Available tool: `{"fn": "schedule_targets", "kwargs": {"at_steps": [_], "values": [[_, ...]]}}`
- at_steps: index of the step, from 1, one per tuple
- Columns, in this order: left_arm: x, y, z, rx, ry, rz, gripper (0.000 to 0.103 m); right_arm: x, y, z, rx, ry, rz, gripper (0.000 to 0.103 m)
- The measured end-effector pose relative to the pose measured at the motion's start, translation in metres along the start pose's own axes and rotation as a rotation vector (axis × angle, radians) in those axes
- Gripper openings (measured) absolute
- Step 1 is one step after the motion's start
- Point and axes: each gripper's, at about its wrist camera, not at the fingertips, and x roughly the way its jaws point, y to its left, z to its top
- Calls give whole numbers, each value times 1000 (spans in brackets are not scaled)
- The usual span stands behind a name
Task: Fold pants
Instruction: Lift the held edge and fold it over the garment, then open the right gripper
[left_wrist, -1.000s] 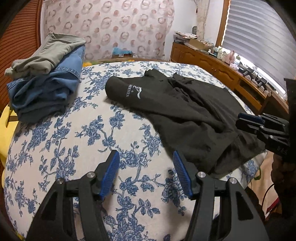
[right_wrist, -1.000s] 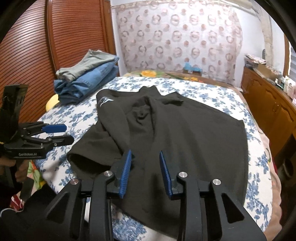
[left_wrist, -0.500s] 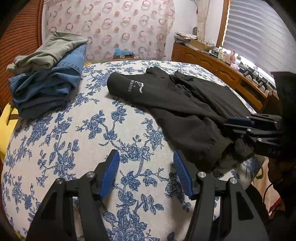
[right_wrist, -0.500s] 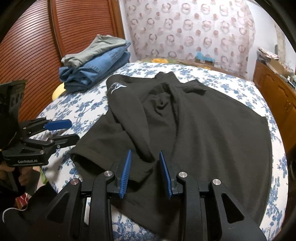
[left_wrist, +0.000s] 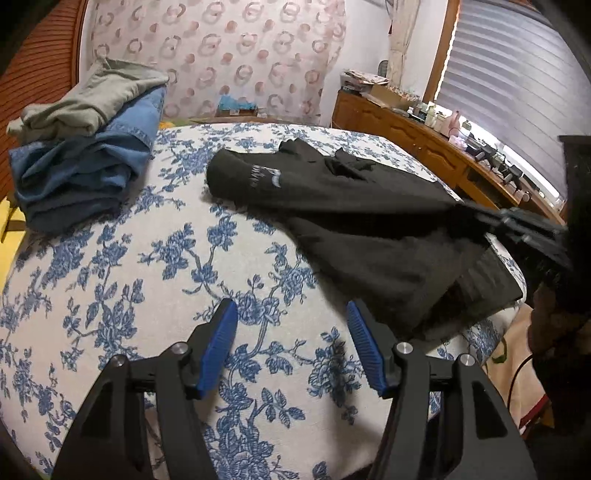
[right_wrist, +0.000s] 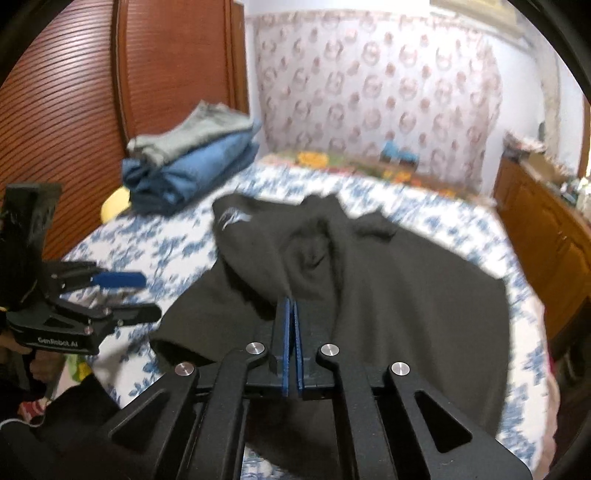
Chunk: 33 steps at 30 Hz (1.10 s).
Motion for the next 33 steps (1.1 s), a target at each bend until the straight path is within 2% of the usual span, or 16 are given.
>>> {"fn": "schedule_targets", "kwargs": {"at_steps": [6, 11, 23, 33], "values": [[-2, -18, 13, 28, -21, -23, 61, -32, -13, 8, 11, -85, -51, 0], [1, -34, 24, 47, -29, -46, 61, -49, -25, 6, 28, -109, -82, 0], [15, -70, 35, 94, -20, -90, 61, -82, -59, -14, 79, -124, -143, 0], [29, -93, 34, 136, 6, -98, 61, -90, -78, -41, 129, -92, -174, 0]]}}
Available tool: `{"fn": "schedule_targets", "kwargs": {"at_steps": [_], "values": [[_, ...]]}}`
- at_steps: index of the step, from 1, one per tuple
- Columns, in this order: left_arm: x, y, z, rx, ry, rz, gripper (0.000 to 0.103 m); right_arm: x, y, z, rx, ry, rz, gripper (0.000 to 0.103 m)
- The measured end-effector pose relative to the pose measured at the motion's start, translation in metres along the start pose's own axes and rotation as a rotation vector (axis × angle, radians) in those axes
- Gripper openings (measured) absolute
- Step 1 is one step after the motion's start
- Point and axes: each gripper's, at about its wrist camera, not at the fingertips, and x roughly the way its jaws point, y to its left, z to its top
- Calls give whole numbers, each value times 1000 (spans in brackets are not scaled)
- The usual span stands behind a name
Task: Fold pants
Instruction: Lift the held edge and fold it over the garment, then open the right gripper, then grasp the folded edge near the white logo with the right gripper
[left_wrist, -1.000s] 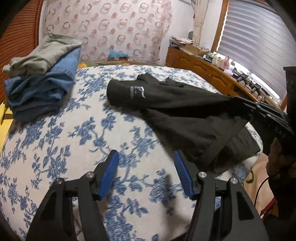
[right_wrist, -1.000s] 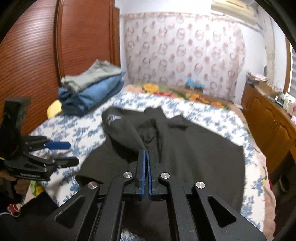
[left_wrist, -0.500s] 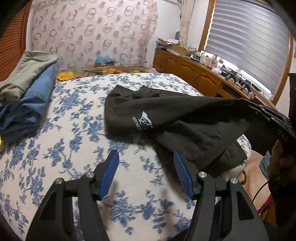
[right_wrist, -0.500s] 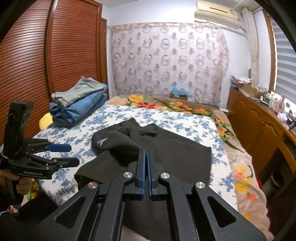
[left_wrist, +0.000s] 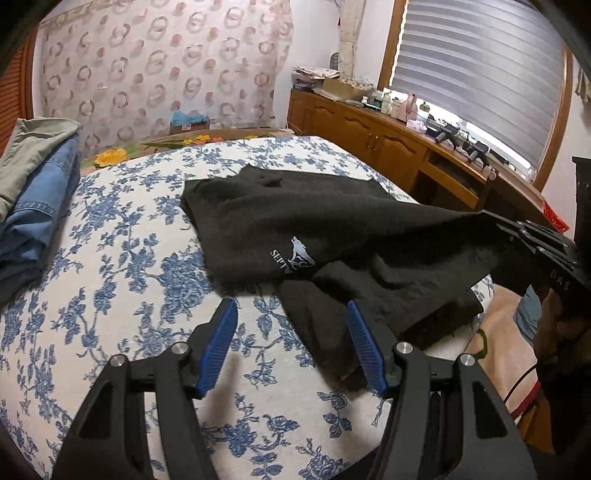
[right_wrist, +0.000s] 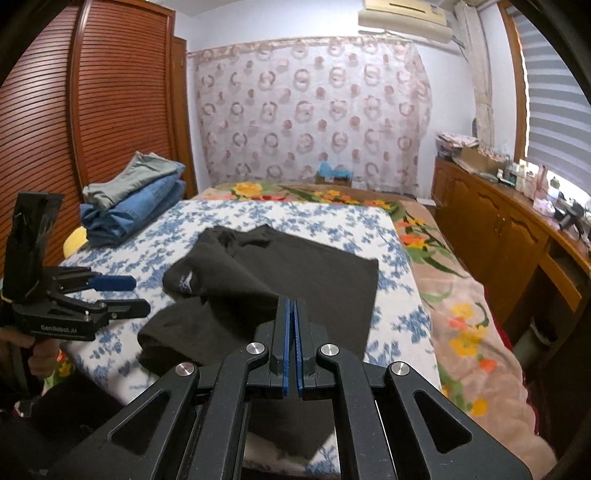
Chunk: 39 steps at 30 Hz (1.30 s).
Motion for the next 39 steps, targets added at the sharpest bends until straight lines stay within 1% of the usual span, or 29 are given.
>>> {"fn": "schedule_targets", "kwargs": {"at_steps": [4, 14, 17, 18, 24, 28, 31, 34, 36, 38, 39], "values": [[7, -3, -3, 4, 20, 0, 61, 4, -9, -14, 10, 36, -21, 0], [17, -6, -13, 4, 46, -1, 61, 5, -20, -44, 33, 105, -34, 0], [21, -5, -17, -1, 58, -1, 61, 15, -22, -55, 43, 152, -37, 0], [20, -6, -19, 4, 50, -1, 61, 17, -22, -59, 50, 162, -32, 0], [19, -8, -22, 15, 43, 6, 61, 21, -24, -63, 55, 179, -21, 0], [16, -5, -23, 4, 33, 1, 61, 20, -24, -62, 59, 180, -14, 0], [9, 1, -22, -11, 13, 12, 61, 16, -25, -60, 71, 174, -12, 5], [-2, 9, -19, -24, -20, 36, 61, 12, -27, -53, 71, 161, -9, 14], [-8, 15, -16, -34, -34, 51, 61, 11, -26, -47, 61, 147, -9, 31], [-13, 23, -14, -43, -46, 74, 61, 13, -24, -38, 46, 129, -5, 39], [-14, 27, -13, -47, -49, 81, 61, 15, -23, -34, 39, 119, -4, 41]]}}
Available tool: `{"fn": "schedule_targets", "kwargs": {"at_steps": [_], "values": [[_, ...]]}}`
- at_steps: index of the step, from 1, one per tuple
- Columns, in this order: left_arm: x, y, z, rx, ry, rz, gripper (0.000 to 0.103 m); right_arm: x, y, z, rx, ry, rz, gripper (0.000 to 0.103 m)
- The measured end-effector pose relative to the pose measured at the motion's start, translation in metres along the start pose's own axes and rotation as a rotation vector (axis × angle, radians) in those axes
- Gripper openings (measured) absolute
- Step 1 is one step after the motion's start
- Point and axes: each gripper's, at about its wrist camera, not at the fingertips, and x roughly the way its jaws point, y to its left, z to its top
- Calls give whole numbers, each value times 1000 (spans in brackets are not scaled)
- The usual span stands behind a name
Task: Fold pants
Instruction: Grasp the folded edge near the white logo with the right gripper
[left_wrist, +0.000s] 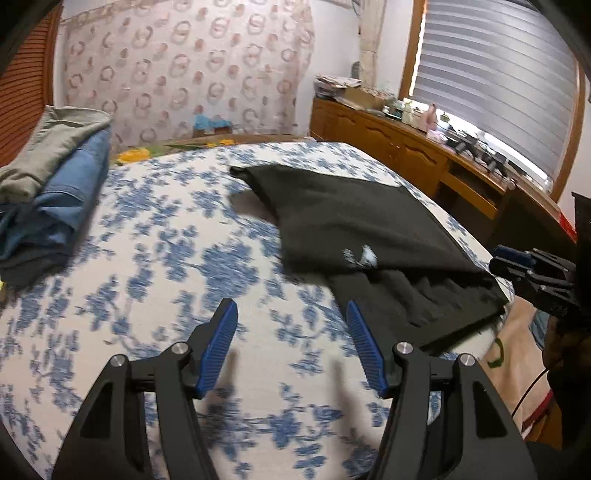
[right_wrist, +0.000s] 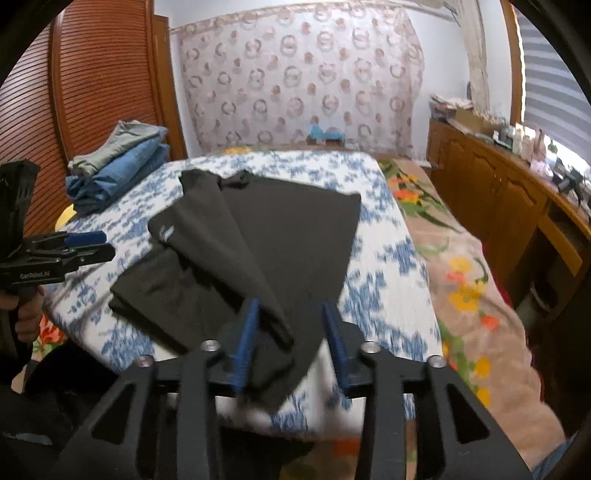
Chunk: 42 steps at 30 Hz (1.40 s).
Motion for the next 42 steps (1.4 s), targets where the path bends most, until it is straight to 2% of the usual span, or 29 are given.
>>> {"fn": "schedule_targets", "kwargs": {"at_steps": [7, 13, 19, 26, 32, 38, 42], "values": [[0, 23, 7, -12, -24, 45, 61, 17, 20, 34, -54, -24, 67, 42], [6, 35, 13, 0, -53, 70, 61, 45, 54, 59, -125, -24, 153, 46], [3, 41, 10, -15, -63, 81, 61, 80, 77, 74, -128, 54, 268, 46], [-6, 47, 8, -35, -74, 82, 61, 102, 101, 86, -175, 89, 301, 46], [-11, 51, 5, -50, -78, 81, 61, 126, 119, 87, -227, 155, 324, 46], [-11, 54, 2, -64, -71, 79, 61, 144, 129, 80, -270, 213, 311, 47], [-8, 54, 1, -67, -66, 77, 61, 143, 136, 76, -323, 211, 272, 47]]}}
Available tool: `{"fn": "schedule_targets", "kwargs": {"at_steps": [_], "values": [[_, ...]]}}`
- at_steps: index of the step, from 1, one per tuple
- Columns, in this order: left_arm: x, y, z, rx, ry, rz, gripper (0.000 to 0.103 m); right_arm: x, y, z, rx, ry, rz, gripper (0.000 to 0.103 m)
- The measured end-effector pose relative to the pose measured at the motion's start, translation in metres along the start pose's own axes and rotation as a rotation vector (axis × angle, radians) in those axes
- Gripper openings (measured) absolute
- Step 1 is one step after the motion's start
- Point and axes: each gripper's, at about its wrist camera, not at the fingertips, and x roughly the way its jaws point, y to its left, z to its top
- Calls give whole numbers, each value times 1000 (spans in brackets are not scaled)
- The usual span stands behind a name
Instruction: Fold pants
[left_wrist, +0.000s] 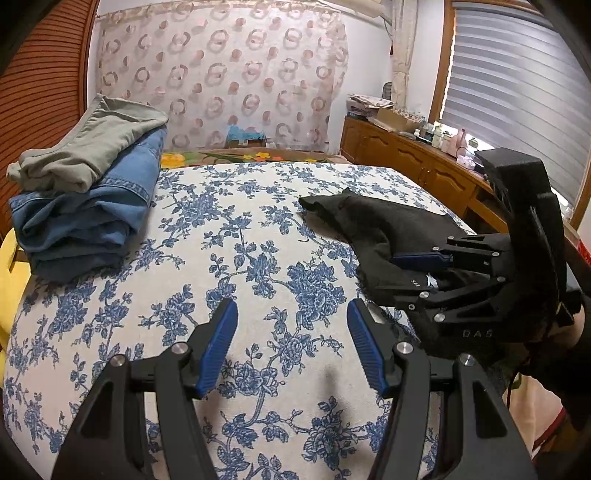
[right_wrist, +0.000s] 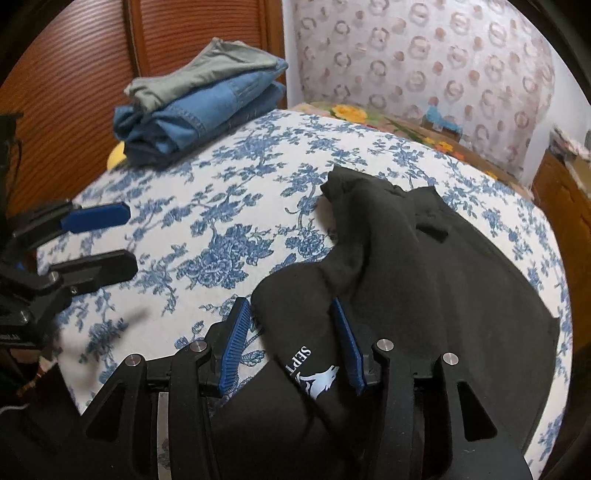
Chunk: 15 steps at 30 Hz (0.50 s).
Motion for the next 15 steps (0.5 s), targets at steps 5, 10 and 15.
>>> {"fn": "schedule_targets", "kwargs": {"at_steps": [5, 10, 15], "values": [[1, -1, 0, 1, 2, 0, 61, 2, 7, -1, -46, -1, -75, 30], [4, -5, -1, 12, 7, -7, 61, -6, -9, 3, 22, -21, -56, 8], [14, -24, 2, 63, 21, -22, 61, -39, -31, 13, 97, -112, -23, 7]]}}
